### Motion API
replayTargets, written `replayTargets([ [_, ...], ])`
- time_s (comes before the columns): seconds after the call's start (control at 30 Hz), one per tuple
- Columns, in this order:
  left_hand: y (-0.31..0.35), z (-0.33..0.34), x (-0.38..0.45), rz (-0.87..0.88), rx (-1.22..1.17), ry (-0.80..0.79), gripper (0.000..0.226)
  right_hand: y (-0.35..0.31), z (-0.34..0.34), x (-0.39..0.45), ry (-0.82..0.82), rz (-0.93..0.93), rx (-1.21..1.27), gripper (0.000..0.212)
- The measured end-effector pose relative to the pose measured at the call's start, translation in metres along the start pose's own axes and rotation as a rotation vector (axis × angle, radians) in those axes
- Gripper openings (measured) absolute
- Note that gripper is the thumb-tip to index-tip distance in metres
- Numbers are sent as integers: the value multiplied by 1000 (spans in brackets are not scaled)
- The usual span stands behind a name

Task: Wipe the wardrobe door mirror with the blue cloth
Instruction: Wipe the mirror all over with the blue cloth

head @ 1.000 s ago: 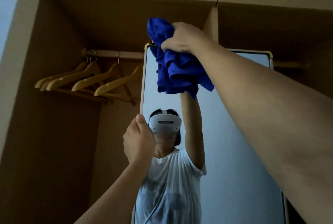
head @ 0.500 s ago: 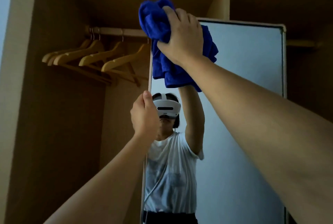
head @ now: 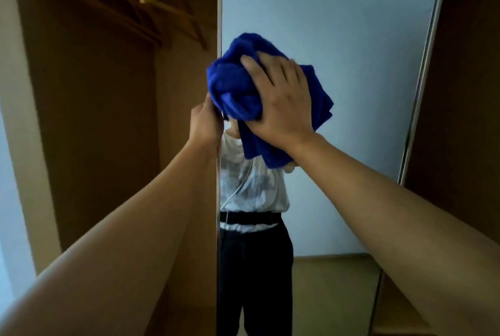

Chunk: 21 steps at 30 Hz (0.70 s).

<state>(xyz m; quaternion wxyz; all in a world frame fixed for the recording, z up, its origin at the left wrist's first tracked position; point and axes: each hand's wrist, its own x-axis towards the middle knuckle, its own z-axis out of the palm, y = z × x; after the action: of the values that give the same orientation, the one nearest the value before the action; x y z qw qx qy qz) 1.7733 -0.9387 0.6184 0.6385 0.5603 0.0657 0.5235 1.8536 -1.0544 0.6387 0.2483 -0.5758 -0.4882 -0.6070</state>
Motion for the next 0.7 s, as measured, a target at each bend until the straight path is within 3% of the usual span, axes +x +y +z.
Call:
replayTargets([
  [0.17,-46,-12,-37,-169,7,76,33,-10,6,-85,-98,-13,14,67],
  [0.3,-70,-23,-57,-129,218,100,37,-9,0,-141,-148,-3,39,67],
  [0.47,-78,-27,-71,-161,261,143,33,5,-19,-189,-243,36,77,69],
  [0.7,-106,-36,-92,-171,303,185,37,42,-51,-228,-290,302,116,70],
])
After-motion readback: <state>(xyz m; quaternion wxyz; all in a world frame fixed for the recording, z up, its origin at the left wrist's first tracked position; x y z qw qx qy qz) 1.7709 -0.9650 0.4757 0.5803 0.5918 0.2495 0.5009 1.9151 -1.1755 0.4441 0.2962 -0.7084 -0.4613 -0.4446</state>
